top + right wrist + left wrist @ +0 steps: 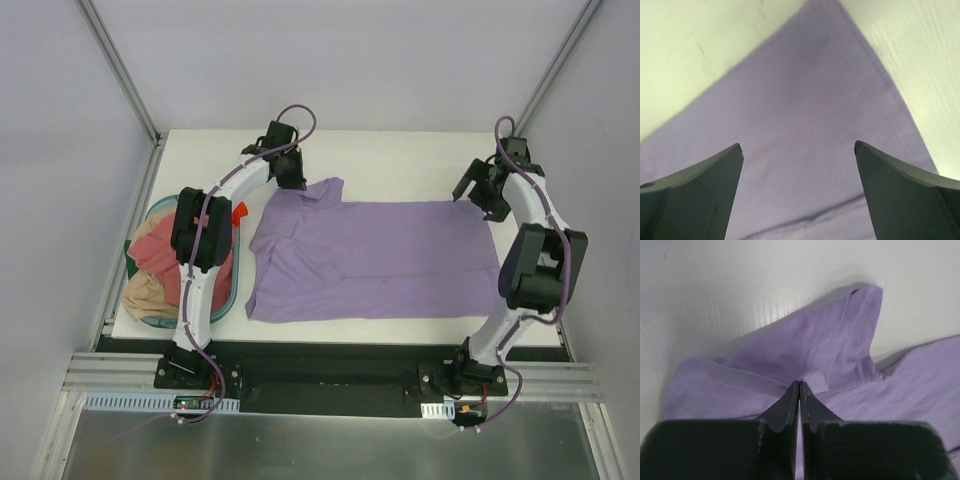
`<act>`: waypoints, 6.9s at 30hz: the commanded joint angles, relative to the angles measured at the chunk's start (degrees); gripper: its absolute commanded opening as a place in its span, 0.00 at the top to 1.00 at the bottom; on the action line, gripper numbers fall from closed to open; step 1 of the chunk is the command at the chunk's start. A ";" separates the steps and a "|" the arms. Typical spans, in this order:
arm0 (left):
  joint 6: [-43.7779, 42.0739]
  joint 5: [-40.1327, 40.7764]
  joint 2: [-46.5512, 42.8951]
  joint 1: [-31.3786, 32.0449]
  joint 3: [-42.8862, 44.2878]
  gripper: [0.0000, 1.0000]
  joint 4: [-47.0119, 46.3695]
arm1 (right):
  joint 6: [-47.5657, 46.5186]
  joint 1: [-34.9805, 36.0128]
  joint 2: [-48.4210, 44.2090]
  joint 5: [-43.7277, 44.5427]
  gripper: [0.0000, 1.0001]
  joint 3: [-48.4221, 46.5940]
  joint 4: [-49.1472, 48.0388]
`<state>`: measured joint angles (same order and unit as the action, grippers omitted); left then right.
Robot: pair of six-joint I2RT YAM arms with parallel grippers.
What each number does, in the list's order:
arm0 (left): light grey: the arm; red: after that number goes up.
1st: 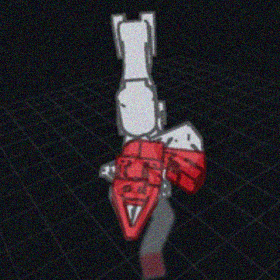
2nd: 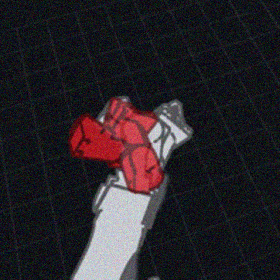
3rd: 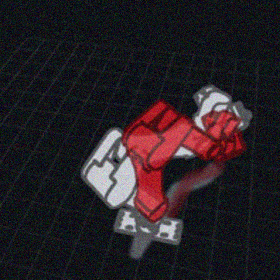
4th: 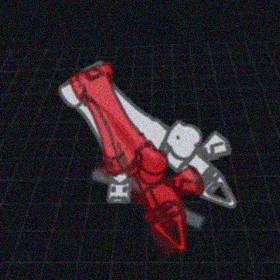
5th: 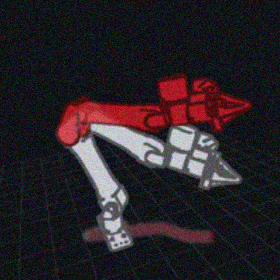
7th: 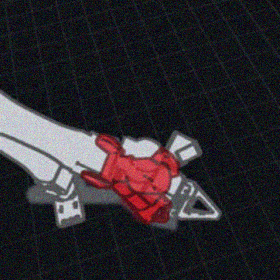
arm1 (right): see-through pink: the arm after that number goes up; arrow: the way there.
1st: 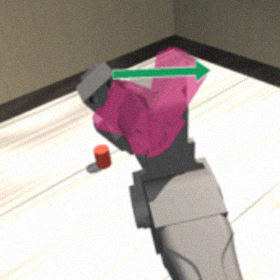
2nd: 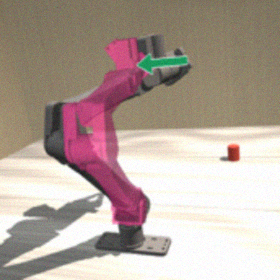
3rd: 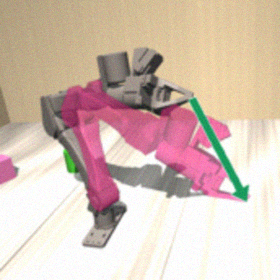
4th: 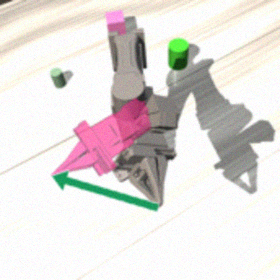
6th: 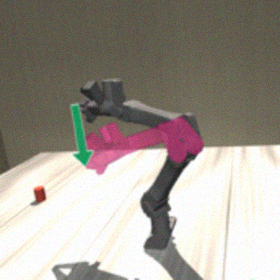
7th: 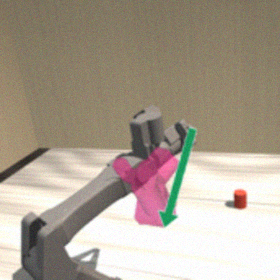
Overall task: Fold and stack the t-shirts
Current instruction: Grap the side of the flattened tshirt furthest away from the robot with both arms, then fold the other side of the tshirt into a rectangle, then rotate the tshirt 90 degrees
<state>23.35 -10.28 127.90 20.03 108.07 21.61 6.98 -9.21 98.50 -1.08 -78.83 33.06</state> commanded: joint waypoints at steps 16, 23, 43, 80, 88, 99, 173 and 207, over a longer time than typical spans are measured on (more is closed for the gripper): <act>-0.06 -6.77 -7.48 -0.17 -6.73 1.00 -4.03 | -3.64 -0.45 44.41 7.41 0.04 -55.03 18.53; 0.29 -7.47 -8.54 -0.17 -8.14 1.00 -4.47 | -6.10 -0.54 43.45 7.23 0.07 -49.59 18.00; 0.99 -5.98 -11.97 -0.26 -9.72 1.00 -4.55 | -6.19 -0.46 40.29 8.20 0.86 -41.85 14.05; 17.59 -8.44 -64.07 0.27 -58.58 1.00 -11.24 | -9.71 -0.19 -2.61 14.88 0.99 -2.91 9.92; 19.89 -7.99 -72.17 0.36 -62.71 1.00 -7.81 | -10.67 -1.16 -4.10 12.77 0.99 -2.47 10.45; 20.68 -6.33 -80.25 0.45 -66.23 1.00 -2.54 | -11.55 -1.77 -5.60 11.89 0.99 -2.47 11.06; 28.23 -25.22 25.19 -3.42 26.19 0.01 -0.95 | 4.69 13.59 -10.07 -6.21 0.04 33.37 4.92; 45.93 -9.93 26.99 -1.22 36.34 0.01 -32.33 | 9.10 57.82 -23.34 -8.42 0.04 26.36 -2.56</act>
<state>79.68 -17.26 165.77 19.42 145.95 -11.70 16.69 48.42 81.78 -11.51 -48.99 31.44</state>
